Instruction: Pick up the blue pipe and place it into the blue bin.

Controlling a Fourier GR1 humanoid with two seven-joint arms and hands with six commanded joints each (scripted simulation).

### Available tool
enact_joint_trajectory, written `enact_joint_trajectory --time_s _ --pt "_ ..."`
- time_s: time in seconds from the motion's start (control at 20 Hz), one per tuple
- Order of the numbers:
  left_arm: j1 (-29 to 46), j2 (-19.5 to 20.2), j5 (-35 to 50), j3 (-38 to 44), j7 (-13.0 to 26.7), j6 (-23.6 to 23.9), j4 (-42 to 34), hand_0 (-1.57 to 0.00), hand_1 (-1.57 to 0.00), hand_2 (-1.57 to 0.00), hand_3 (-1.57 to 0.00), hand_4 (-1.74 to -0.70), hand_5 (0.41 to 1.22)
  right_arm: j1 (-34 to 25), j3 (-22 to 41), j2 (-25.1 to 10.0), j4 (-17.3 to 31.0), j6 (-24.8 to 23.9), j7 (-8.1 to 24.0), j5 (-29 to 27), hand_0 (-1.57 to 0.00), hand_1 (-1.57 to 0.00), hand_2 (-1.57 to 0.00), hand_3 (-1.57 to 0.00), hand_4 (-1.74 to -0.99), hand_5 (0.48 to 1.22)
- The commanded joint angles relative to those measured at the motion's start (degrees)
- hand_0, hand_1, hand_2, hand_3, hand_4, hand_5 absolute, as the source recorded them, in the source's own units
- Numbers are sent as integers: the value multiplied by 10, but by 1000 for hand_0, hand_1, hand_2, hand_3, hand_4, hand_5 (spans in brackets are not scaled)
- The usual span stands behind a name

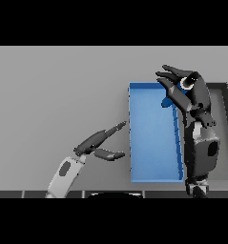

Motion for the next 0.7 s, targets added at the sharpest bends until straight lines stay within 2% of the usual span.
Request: enact_joint_trajectory --time_s 0.0,0.25,0.4,0.5,0.65 --pt "3 1 -1 -2 0 0 -1 1 1 1 1 -947 470 24 1 -16 4 -6 0 -8 -1571 -1571 -1571 -1571 -1499 1221" --pt "1 0 -8 0 -9 6 7 1 1 1 1 -939 460 142 36 -53 0 -56 0 -3 -1571 -1571 -1571 -1571 -1500 1221" --pt "-5 -2 -15 -1 -17 13 12 1 1 1 1 -929 462 208 69 -83 11 -103 0 -10 -1571 -1571 -1571 -1571 -1500 1221" --pt "-3 7 -17 2 -29 13 3 1 1 1 1 -927 464 242 100 -106 21 -154 0 -18 -1571 -1571 -1571 -1571 -1500 1221" --pt "-3 11 -18 4 -24 16 3 1 1 1 1 -928 467 281 147 -164 27 -229 0 -65 -1571 -1571 -1571 -1571 -1499 1221"
